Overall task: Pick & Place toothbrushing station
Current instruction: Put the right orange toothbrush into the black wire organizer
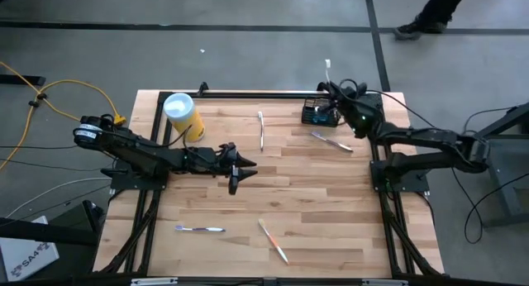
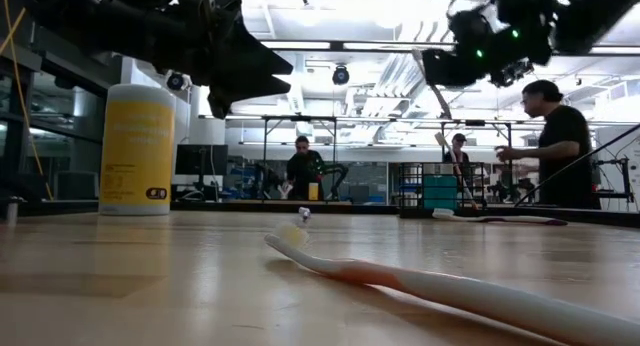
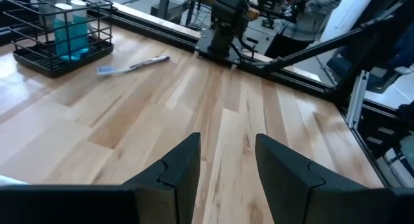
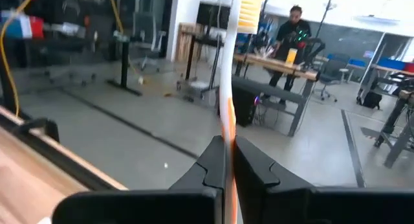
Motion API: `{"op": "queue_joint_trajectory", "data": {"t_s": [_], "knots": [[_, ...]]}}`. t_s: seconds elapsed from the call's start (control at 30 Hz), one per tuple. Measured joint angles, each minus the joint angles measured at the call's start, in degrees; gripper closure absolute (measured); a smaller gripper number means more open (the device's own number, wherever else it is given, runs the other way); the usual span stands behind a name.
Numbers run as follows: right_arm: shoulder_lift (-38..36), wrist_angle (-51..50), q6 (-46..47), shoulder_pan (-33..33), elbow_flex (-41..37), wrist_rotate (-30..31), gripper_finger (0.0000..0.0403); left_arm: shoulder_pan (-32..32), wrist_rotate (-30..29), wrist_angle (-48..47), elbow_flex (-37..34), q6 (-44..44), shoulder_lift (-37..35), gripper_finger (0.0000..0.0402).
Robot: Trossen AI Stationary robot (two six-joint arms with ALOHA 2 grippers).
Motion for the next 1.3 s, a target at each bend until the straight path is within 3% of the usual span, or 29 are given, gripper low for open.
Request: {"op": "queue_joint_trajectory", "data": {"t_s": [0.27, 0.43, 0.73, 1.3], "knots": [[0.0, 19.7, 0.2, -0.4, -13.4, 4.7, 0.0397, 0.0, 0.0, -0.1, 0.0, 0.0, 0.0, 0.0260], [0.0, 27.0, 1.7, -2.6, -17.7, 4.3, 0.0398, 0.2, 0.0, -0.1, 0.0, 0.0, 0.0, 0.0260], [3.5, 30.6, 6.0, -8.0, -18.5, -1.6, 0.0398, 0.3, -0.1, 0.0, 0.0, 0.0, 0.0, 0.0260], [21.1, 47.4, 6.1, -9.4, -18.5, -1.0, 0.0398, 0.3, -0.2, 0.0, 0.0, 0.0, 0.0, 0.0260]]}}
